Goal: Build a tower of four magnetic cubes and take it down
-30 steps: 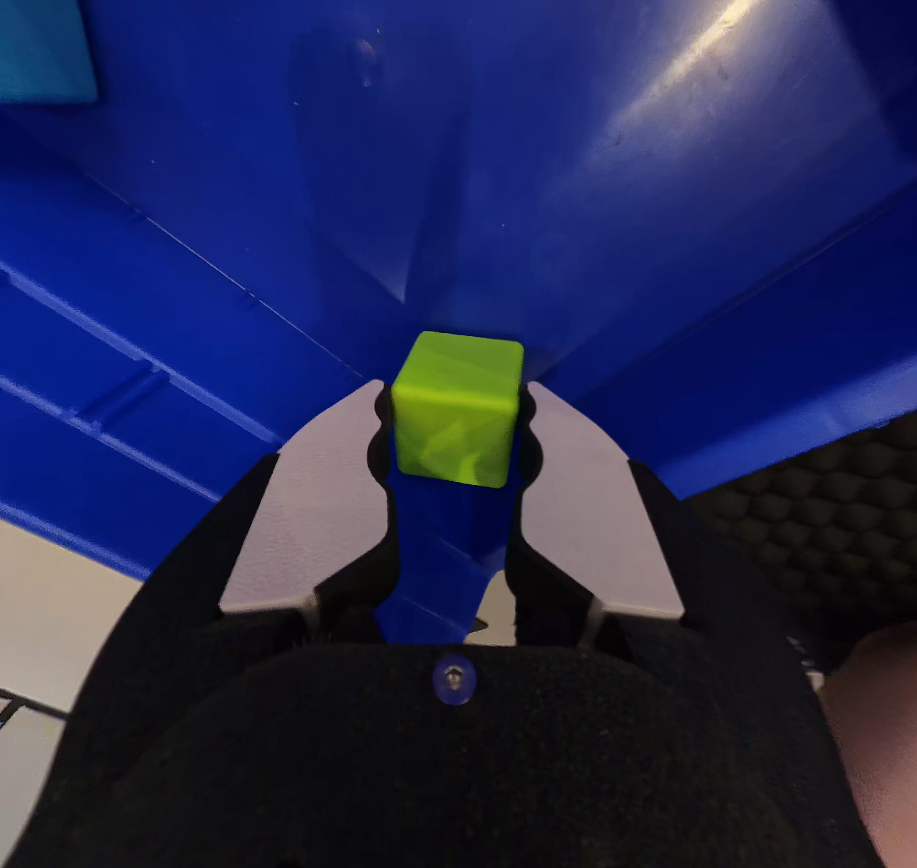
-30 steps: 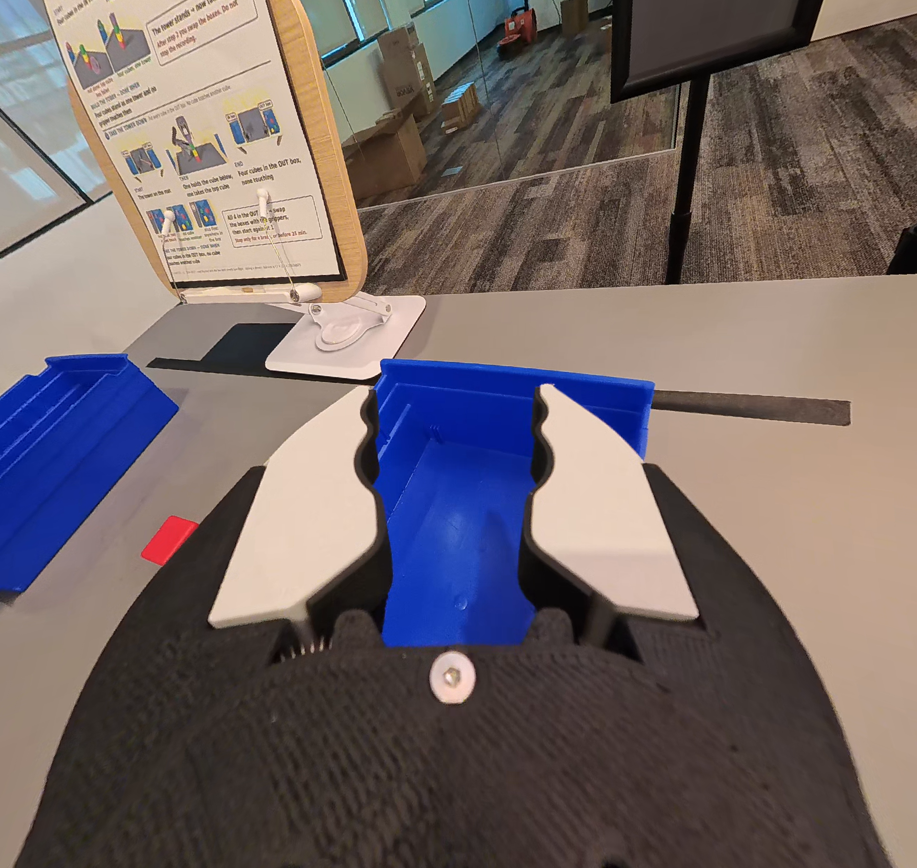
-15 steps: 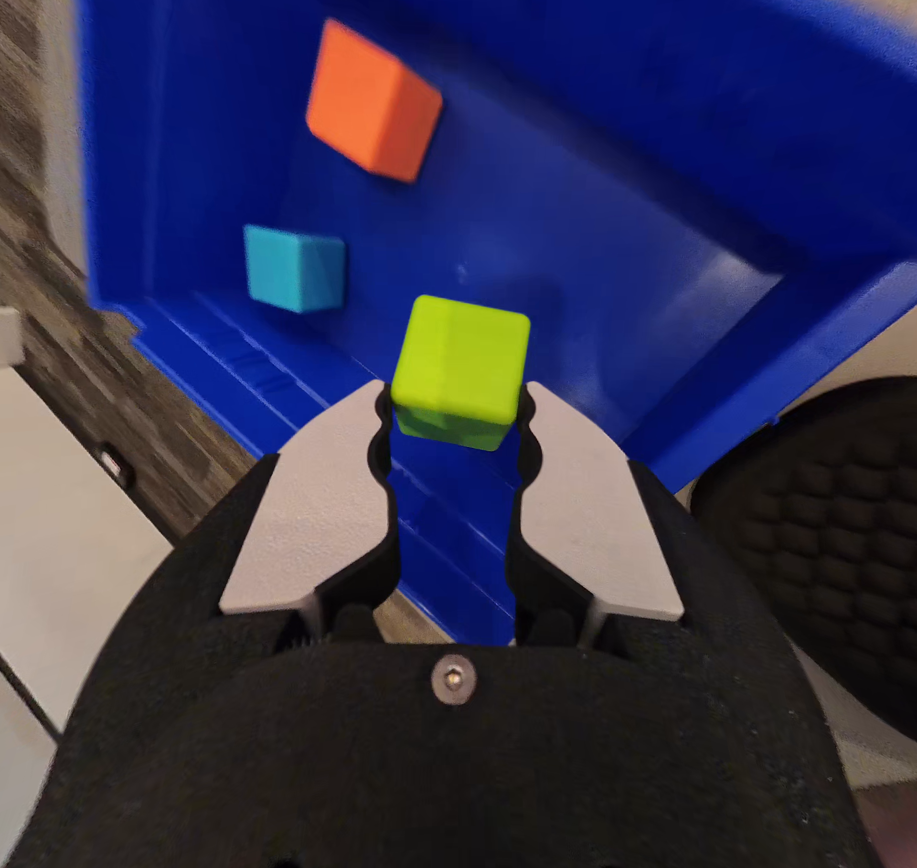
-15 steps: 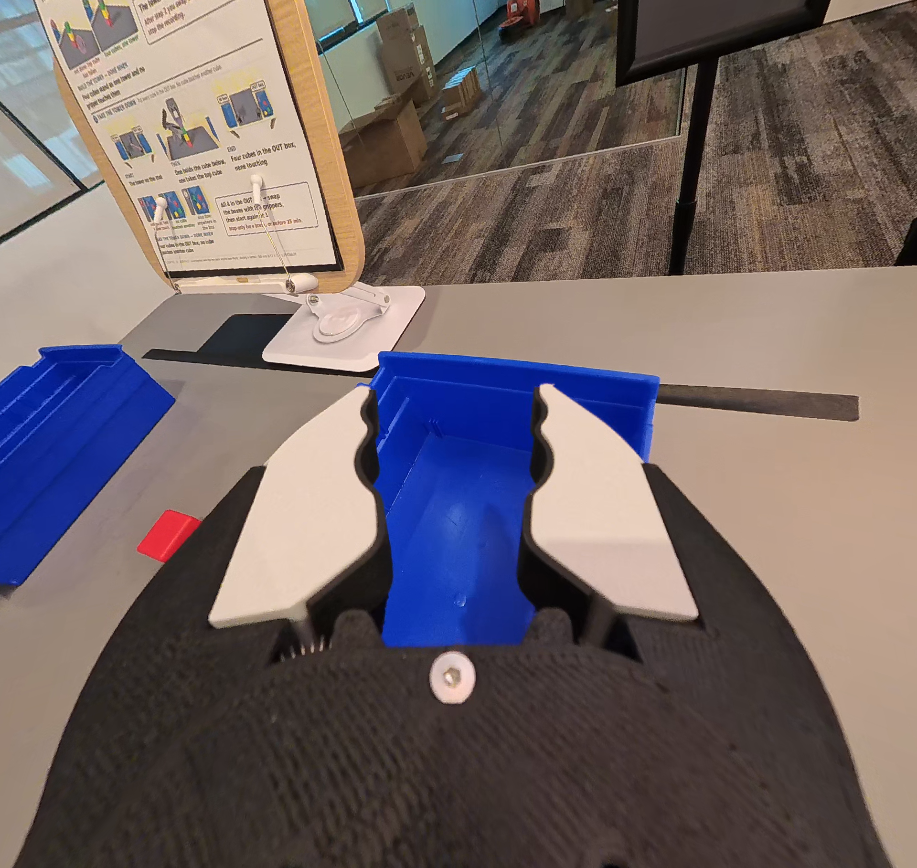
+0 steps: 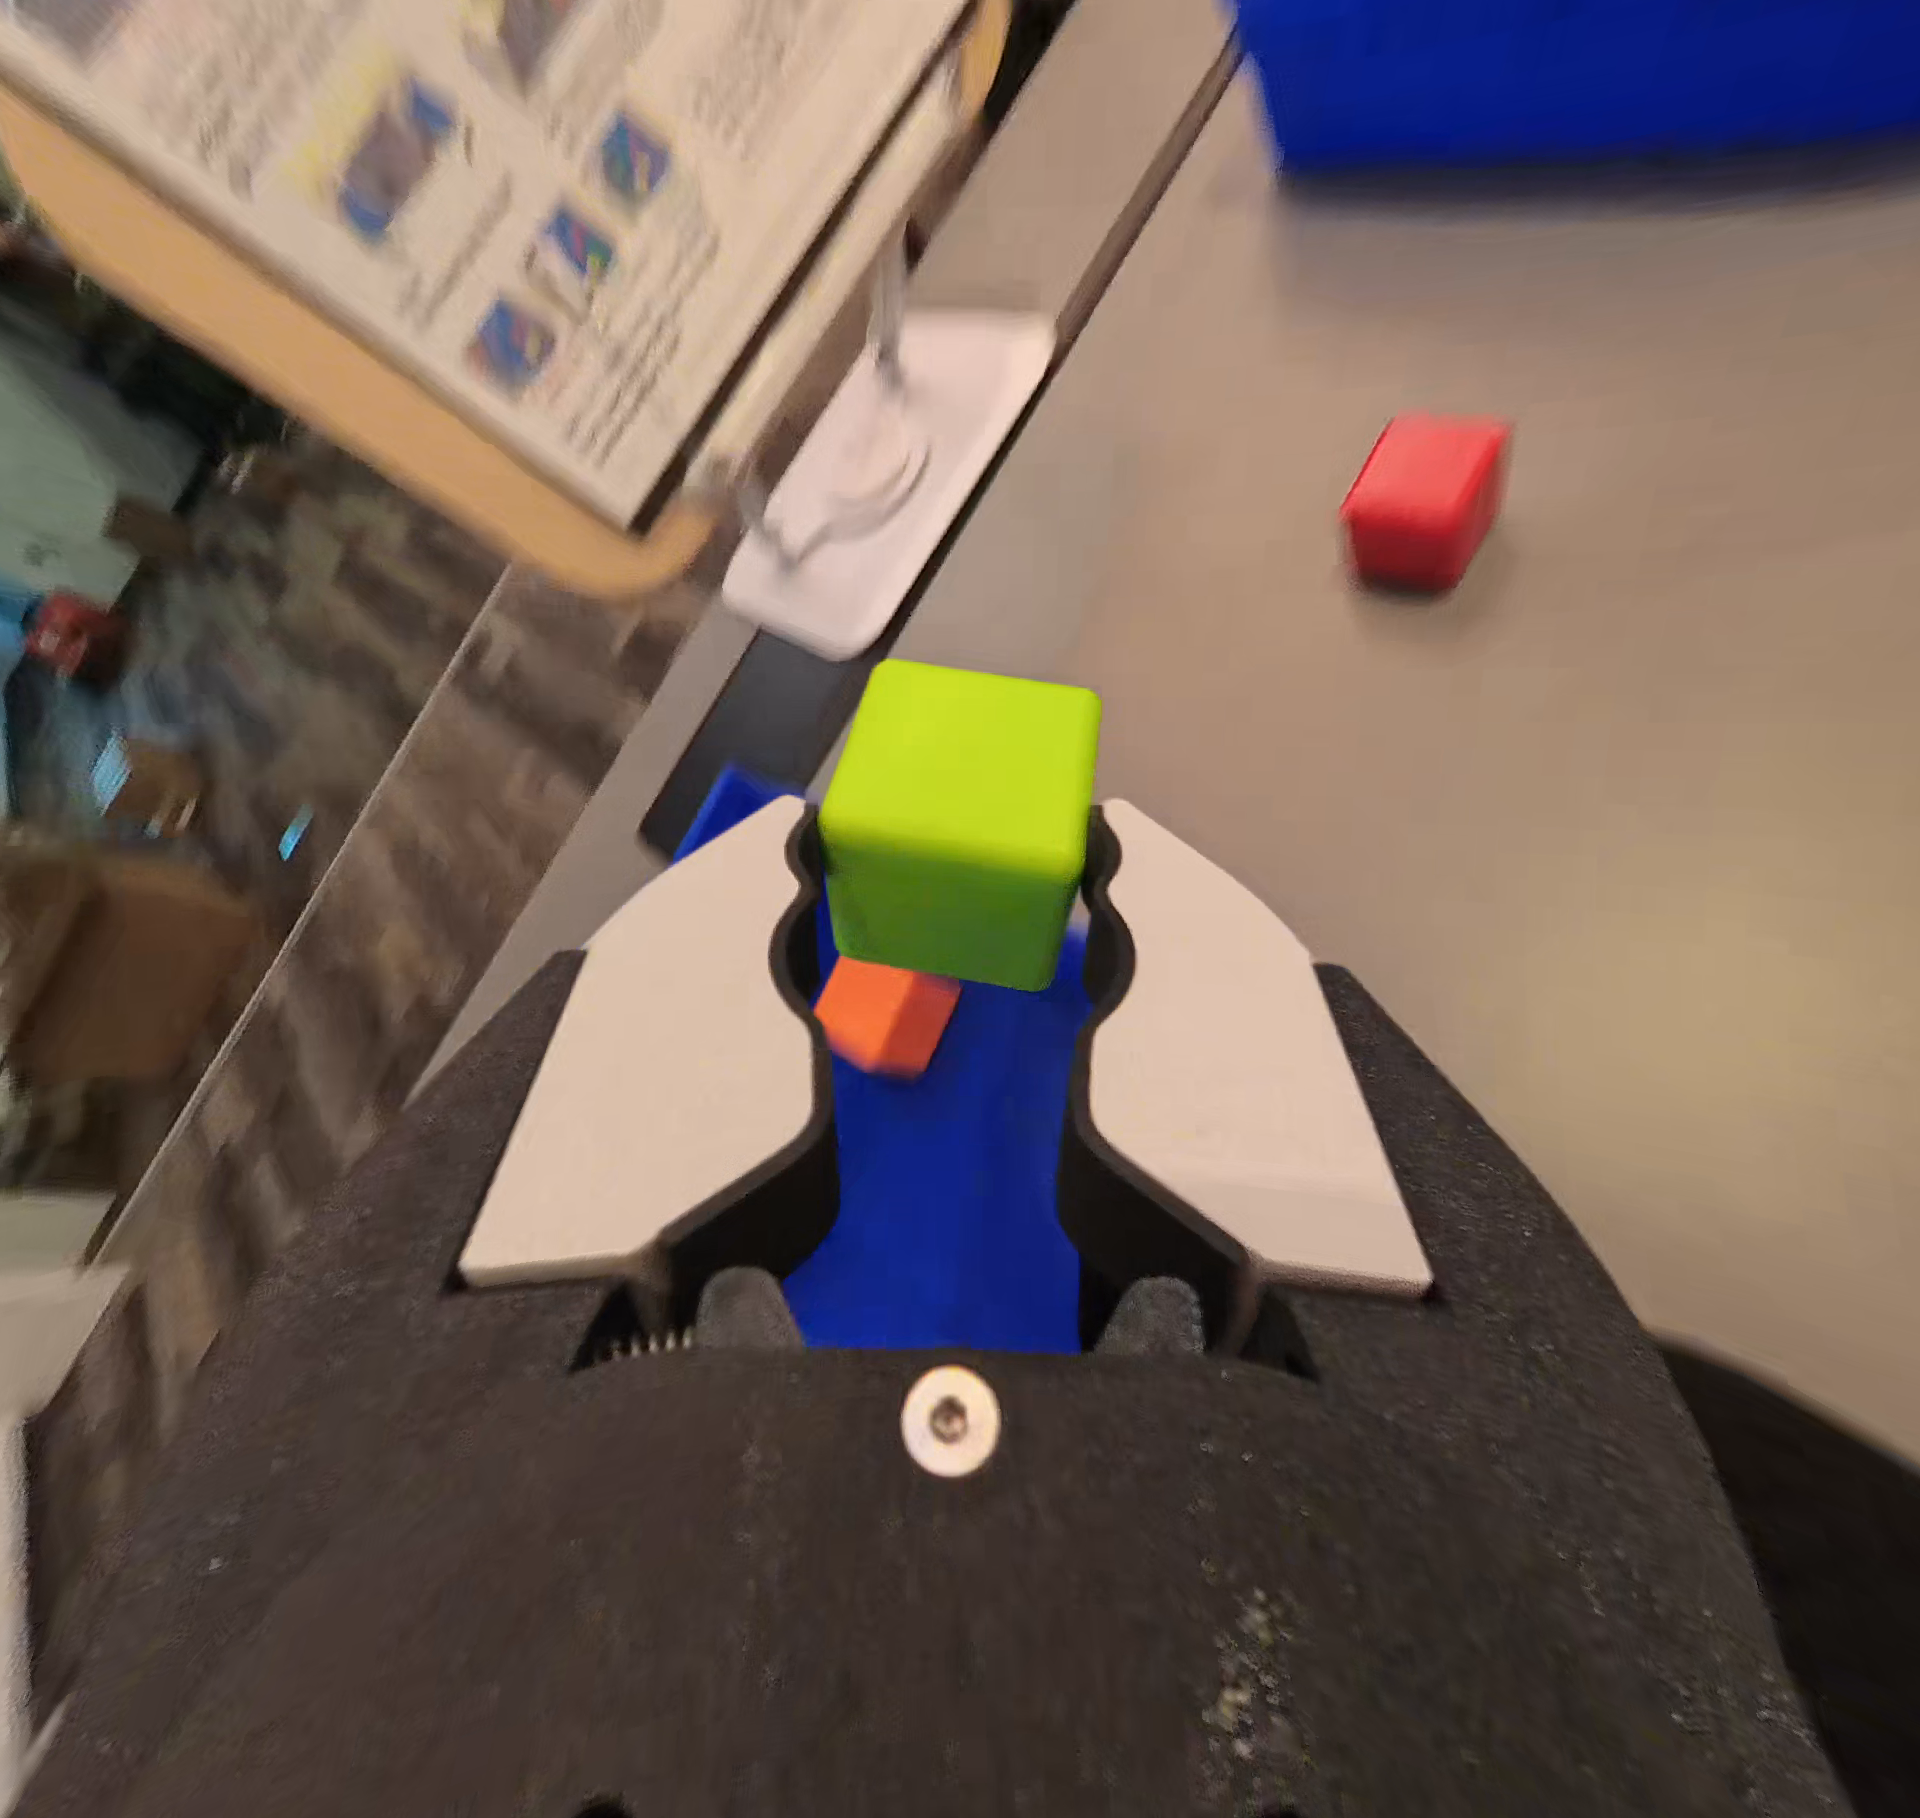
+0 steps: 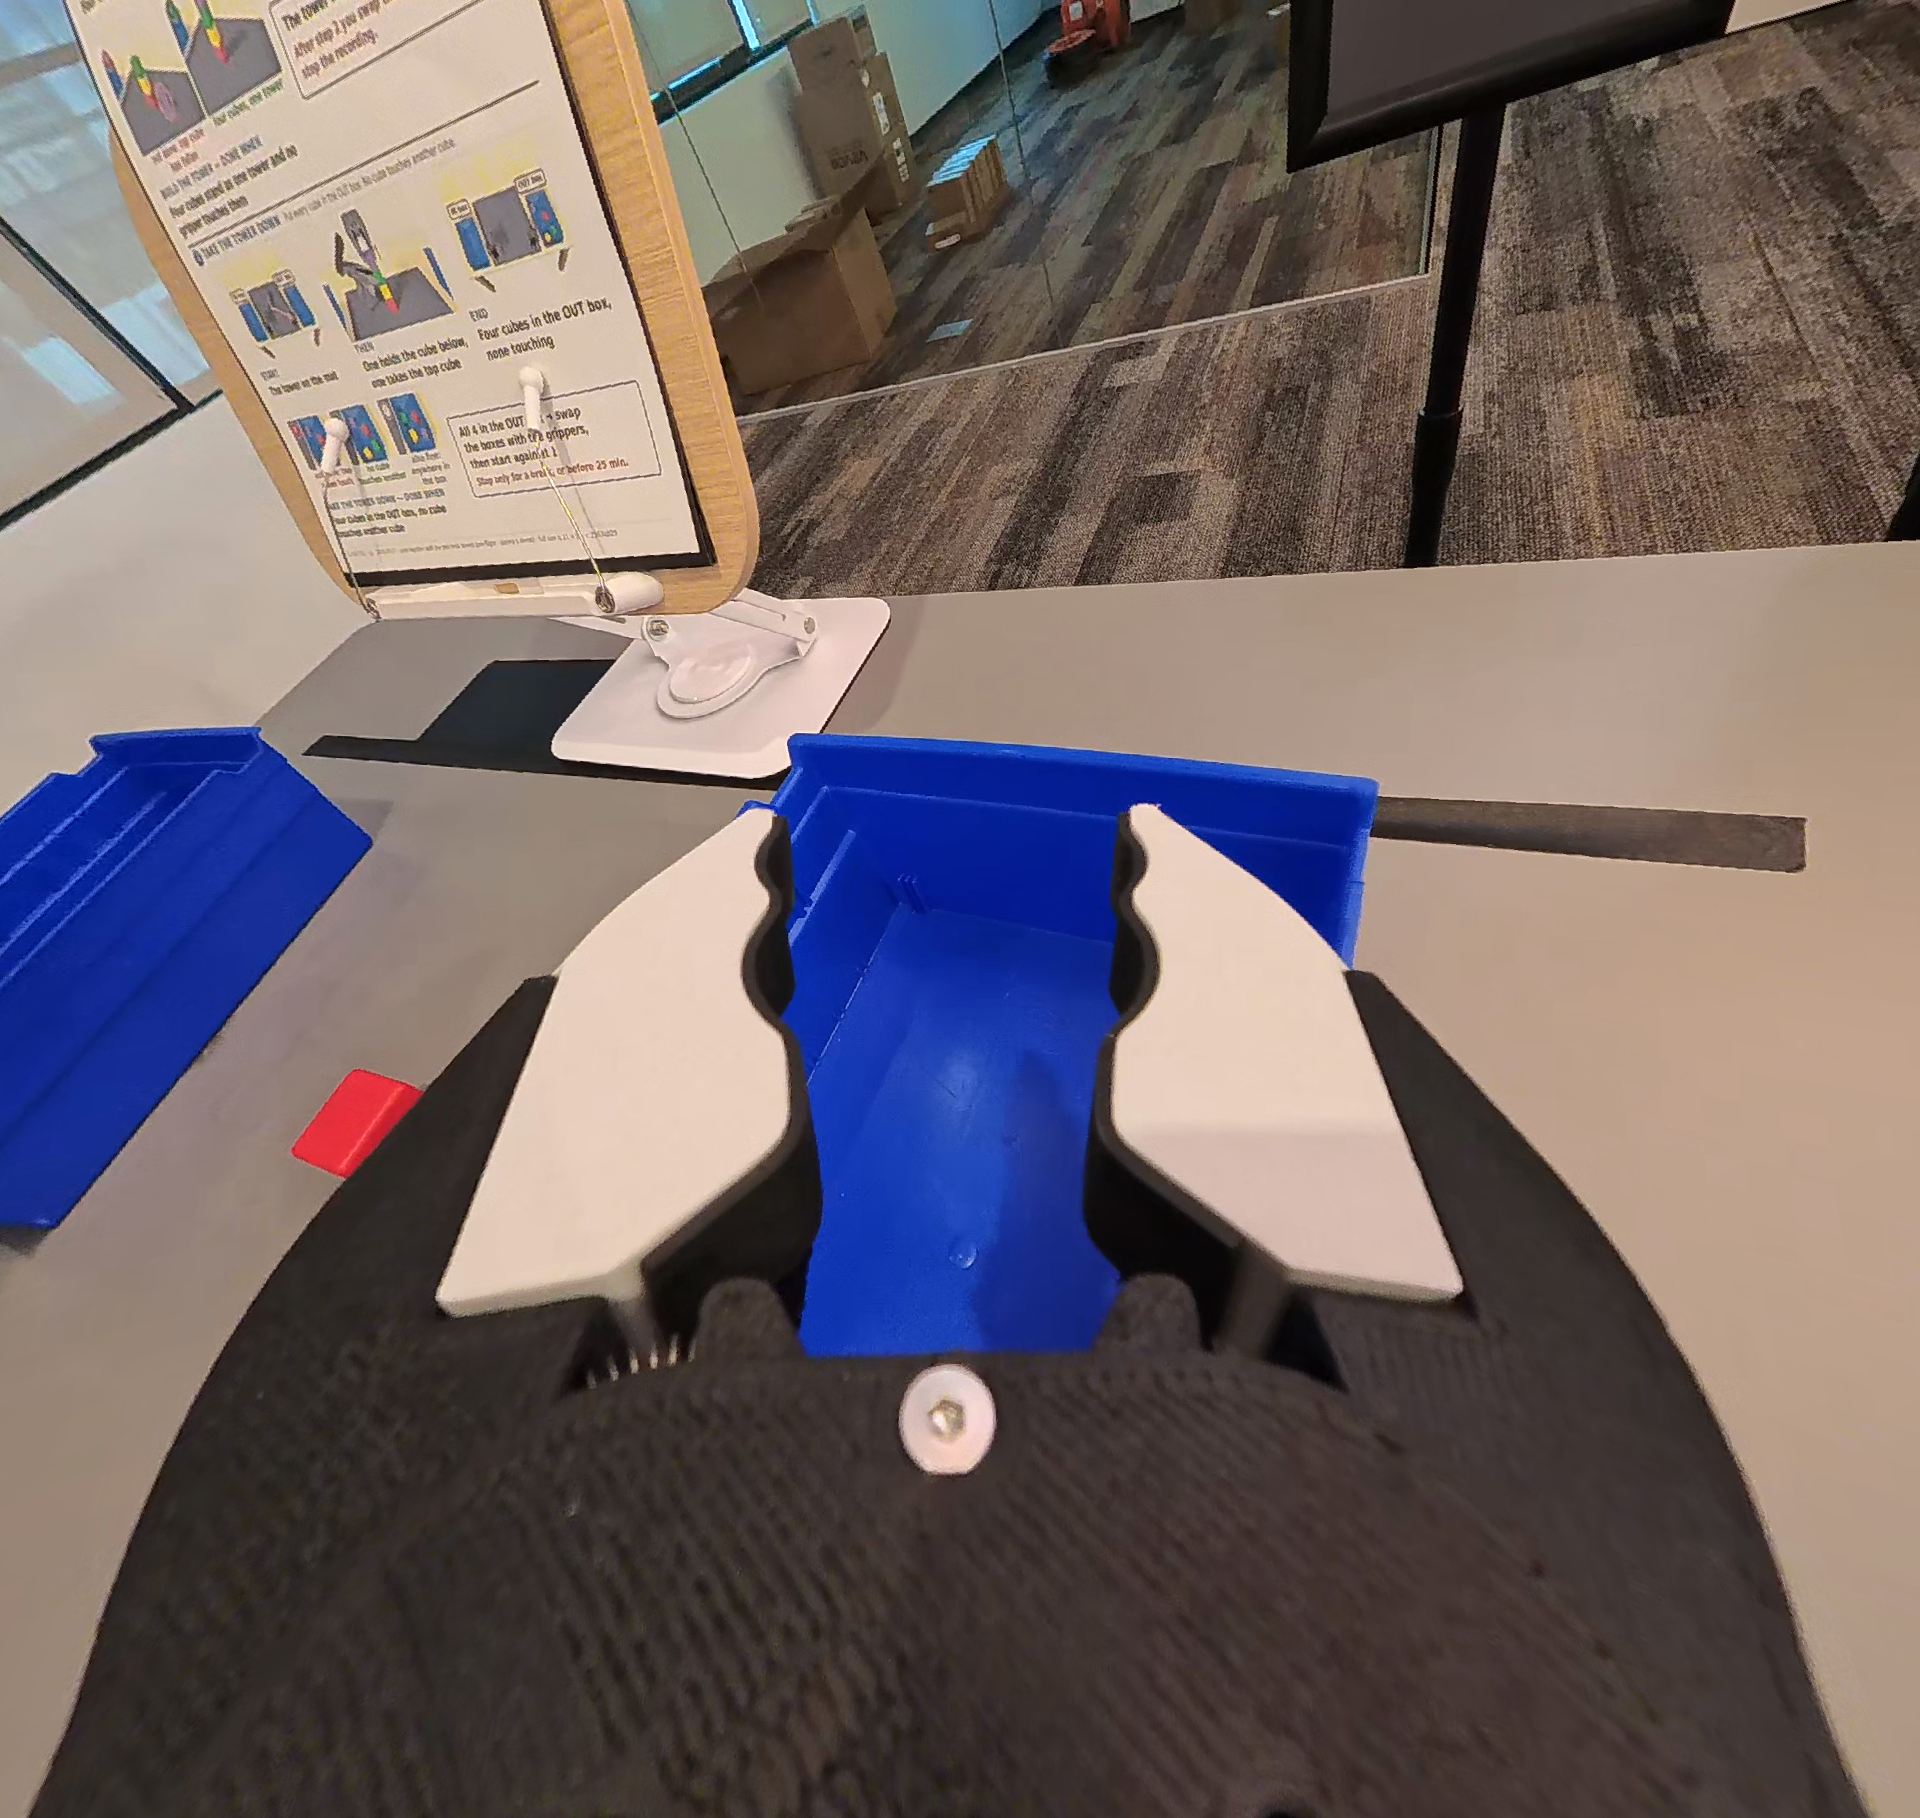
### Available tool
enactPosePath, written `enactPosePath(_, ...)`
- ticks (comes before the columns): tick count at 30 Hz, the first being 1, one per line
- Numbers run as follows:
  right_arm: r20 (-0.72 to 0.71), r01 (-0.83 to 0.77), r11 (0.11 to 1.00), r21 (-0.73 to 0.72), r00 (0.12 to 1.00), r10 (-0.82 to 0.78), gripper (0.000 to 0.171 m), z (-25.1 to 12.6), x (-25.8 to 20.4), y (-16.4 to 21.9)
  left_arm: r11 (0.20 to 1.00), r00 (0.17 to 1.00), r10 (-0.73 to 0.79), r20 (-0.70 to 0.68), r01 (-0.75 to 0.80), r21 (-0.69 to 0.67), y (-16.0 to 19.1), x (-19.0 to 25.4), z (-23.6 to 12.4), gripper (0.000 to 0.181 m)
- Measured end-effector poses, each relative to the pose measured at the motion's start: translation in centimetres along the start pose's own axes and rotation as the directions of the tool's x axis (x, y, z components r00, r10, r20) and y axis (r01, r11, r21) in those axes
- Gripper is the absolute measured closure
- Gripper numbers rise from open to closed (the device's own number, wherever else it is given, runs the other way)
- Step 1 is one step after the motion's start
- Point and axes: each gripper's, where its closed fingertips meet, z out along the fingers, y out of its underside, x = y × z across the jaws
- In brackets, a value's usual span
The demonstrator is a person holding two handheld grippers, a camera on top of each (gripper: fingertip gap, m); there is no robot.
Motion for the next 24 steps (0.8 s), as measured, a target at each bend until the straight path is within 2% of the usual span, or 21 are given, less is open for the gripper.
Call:
enactPosePath(3, 0.002, 0.001, 1.0, -0.001, 1.0, -0.001, 0.111, 0.0, -0.1, 0.0, 0.986, 0.993, -0.012, -0.119, 0.031, 0.162, -5.7, 3.5, 2.2, 0.133)
enactPosePath(6, 0.005, 0.002, 1.0, 0.002, 1.0, -0.002, 0.111, -0.1, -0.1, -0.1, 0.972, 0.977, -0.058, -0.205, 0.102, 0.211, -9.4, 7.3, 6.1, 0.133)
enactPosePath(9, 0.011, -0.001, 1.0, 0.009, 1.0, 0.001, 0.111, -0.2, -0.2, -0.2, 0.94, 0.927, -0.193, -0.321, 0.268, 0.21, -11.2, 10.6, 10.0, 0.133)
enactPosePath(14, 0.024, -0.004, 1.0, 0.011, 1.0, 0.004, 0.111, -0.1, -0.4, -0.3, 0.925, 0.872, -0.247, -0.423, 0.343, 0.166, -10.3, 13.9, 14.4, 0.133)
enactPosePath(18, 0.028, -0.006, 1.0, 0.015, 1.0, 0.005, 0.111, -0.2, -0.4, -0.4, 0.913, 0.851, -0.249, -0.462, 0.366, 0.181, -9.4, 14.7, 15.8, 0.133)
enactPosePath(24, 0.032, -0.016, 1.0, 0.02, 0.999, 0.016, 0.111, -0.3, -0.2, -0.4, 0.922, 0.842, -0.265, -0.47, 0.364, 0.132, -7.4, 14.8, 17.2, 0.133)
